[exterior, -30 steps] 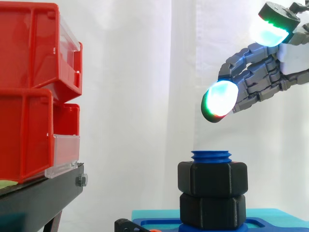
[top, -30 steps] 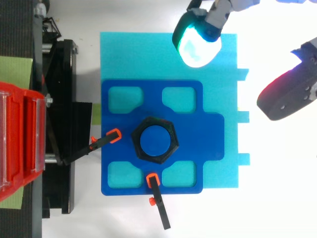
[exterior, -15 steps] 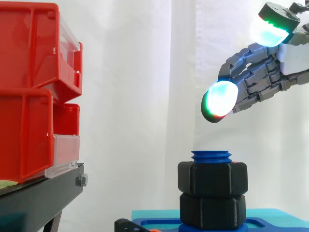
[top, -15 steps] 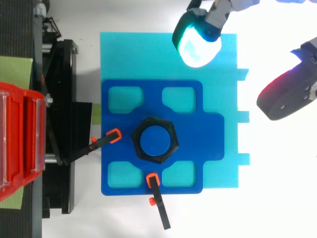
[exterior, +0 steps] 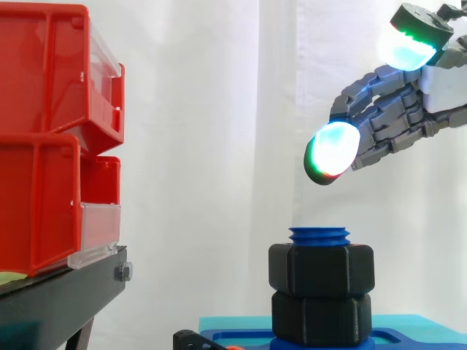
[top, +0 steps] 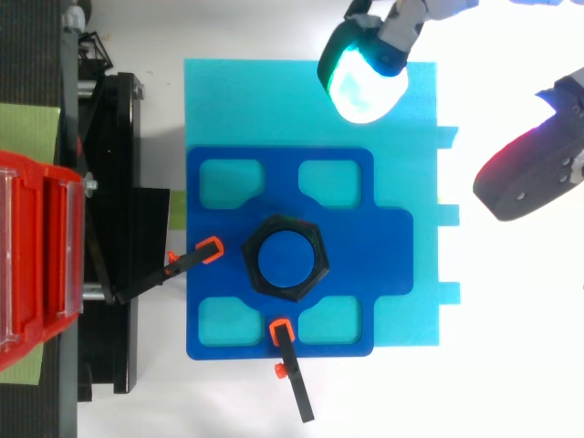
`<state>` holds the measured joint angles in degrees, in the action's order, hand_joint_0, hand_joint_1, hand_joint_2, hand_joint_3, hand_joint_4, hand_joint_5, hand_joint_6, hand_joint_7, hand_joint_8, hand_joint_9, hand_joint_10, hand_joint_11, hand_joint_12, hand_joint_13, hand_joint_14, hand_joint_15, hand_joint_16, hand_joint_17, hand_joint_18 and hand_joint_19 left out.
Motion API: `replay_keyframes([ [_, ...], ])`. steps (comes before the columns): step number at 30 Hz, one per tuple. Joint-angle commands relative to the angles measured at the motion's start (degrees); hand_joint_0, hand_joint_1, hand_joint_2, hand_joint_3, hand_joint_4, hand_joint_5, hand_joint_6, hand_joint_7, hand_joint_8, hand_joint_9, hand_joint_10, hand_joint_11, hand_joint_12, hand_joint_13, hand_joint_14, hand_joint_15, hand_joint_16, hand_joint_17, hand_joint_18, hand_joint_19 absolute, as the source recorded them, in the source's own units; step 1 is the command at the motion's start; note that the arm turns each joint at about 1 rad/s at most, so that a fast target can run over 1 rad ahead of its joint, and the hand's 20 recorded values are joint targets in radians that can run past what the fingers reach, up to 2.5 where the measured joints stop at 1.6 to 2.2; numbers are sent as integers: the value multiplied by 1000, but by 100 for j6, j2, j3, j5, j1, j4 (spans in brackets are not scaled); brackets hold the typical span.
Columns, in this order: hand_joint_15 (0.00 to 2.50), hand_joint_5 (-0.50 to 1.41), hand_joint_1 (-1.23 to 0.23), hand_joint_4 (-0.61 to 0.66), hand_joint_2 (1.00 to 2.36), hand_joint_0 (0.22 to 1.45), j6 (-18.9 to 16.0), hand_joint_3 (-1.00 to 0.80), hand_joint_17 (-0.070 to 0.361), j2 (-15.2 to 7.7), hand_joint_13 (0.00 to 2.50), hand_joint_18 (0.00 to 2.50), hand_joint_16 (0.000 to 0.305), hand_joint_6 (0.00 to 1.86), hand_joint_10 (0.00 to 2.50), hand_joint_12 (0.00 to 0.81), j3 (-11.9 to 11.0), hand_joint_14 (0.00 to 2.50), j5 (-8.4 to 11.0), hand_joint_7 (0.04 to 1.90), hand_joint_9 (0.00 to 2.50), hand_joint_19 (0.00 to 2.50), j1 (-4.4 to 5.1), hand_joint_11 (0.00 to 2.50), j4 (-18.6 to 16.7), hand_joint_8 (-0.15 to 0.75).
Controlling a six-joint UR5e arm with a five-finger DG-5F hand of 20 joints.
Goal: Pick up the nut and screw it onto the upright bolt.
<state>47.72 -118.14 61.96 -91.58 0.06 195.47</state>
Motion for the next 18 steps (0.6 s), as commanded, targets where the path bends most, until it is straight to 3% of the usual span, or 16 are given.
replay_keyframes([
  [1, 0, -263, -282, 92, 1000, 467, 0, -500, 104, -7, 0, 0, 46, 502, 0, 331, 0, 0, 0, 710, 0, 0, 3, 0, 0, 173],
  [18, 0, -265, -293, 100, 1000, 467, 0, -500, 104, 2, 0, 0, 46, 502, 0, 331, 0, 0, 0, 713, 0, 0, -6, 0, 0, 178],
])
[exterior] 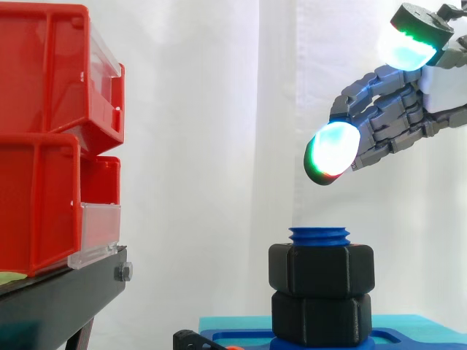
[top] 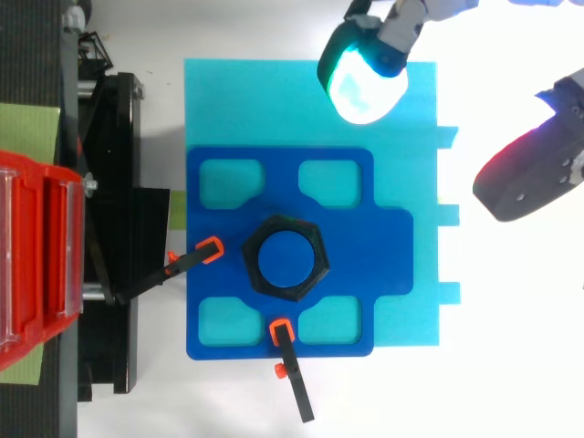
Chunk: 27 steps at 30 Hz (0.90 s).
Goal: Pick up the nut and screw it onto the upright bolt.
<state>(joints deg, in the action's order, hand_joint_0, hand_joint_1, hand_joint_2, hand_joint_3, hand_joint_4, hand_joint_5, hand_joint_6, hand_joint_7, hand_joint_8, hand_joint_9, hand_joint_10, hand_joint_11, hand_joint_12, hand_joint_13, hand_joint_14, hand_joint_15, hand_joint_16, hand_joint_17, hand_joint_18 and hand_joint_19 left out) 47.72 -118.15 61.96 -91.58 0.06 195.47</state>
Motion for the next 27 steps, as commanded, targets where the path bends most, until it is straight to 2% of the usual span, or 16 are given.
replay_keyframes([
  [1, 0, -265, -293, 99, 1000, 467, 0, -500, 104, 3, 0, 0, 46, 502, 0, 332, 0, 0, 0, 711, 0, 0, 3, 0, 0, 178],
  [27, 0, -262, -299, 87, 1000, 467, 0, -500, 106, 3, 0, 0, 47, 502, 0, 334, 0, 0, 0, 676, 0, 0, 3, 0, 0, 175],
])
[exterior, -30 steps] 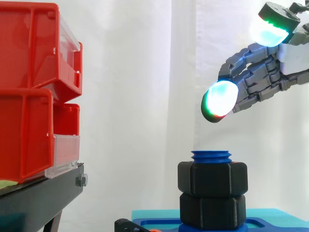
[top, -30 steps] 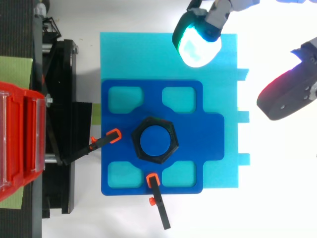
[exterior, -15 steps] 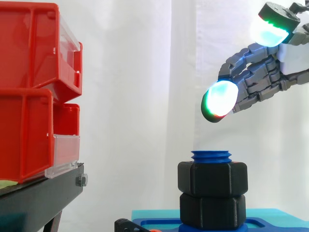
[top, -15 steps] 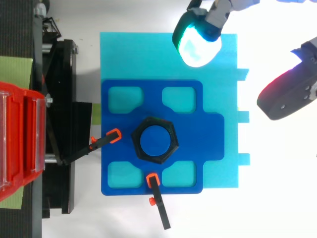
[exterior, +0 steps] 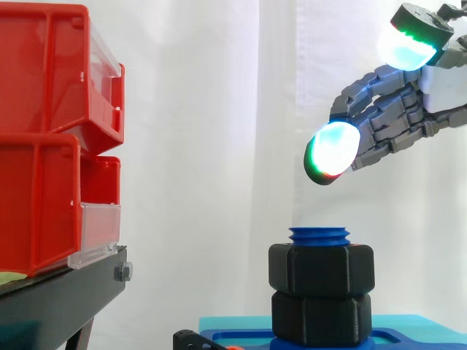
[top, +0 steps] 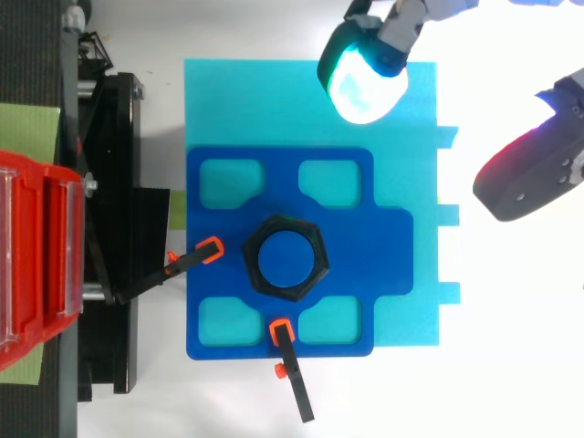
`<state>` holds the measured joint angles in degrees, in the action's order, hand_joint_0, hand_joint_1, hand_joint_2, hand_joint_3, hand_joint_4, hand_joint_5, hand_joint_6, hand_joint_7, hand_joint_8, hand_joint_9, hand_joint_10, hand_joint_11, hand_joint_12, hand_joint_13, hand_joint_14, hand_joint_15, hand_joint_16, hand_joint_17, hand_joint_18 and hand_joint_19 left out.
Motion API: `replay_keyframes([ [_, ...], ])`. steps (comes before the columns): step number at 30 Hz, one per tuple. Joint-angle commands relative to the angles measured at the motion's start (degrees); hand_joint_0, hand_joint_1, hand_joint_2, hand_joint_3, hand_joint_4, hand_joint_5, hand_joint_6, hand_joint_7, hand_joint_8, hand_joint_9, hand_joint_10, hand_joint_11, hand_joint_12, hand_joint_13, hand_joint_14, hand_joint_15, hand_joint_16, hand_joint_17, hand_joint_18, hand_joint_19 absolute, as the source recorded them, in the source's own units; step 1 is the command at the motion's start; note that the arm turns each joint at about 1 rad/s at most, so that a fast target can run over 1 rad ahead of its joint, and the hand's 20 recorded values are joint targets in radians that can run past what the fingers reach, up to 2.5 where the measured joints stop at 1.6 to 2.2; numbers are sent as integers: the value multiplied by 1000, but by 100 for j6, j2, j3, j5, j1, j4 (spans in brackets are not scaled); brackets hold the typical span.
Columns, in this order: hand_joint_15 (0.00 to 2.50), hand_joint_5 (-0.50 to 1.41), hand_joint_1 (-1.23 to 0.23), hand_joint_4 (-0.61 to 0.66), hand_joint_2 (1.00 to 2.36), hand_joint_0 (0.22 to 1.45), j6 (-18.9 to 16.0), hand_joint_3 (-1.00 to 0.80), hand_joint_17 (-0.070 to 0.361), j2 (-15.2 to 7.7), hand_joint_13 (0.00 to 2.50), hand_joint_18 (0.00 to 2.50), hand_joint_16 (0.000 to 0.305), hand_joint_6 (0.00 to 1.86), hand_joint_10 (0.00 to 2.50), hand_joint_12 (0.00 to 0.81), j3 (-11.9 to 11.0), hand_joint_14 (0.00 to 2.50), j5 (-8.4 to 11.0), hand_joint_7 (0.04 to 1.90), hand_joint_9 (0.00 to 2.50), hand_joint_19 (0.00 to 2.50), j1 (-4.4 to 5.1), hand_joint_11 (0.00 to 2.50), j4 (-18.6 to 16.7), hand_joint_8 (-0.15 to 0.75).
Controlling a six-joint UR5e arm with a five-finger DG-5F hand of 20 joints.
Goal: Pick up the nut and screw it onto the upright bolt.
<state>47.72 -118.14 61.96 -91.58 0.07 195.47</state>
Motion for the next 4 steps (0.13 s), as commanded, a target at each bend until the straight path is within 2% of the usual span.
replay_keyframes([
  [1, 0, -260, -300, 90, 1000, 467, 0, -500, 106, 2, 0, 0, 47, 502, 0, 332, 0, 0, 0, 681, 0, 0, 2, 0, 0, 176],
  [4, 0, -264, -296, 89, 1000, 467, 0, -500, 105, 2, 0, 0, 47, 502, 0, 333, 0, 0, 0, 718, 0, 0, 2, 0, 0, 176],
])
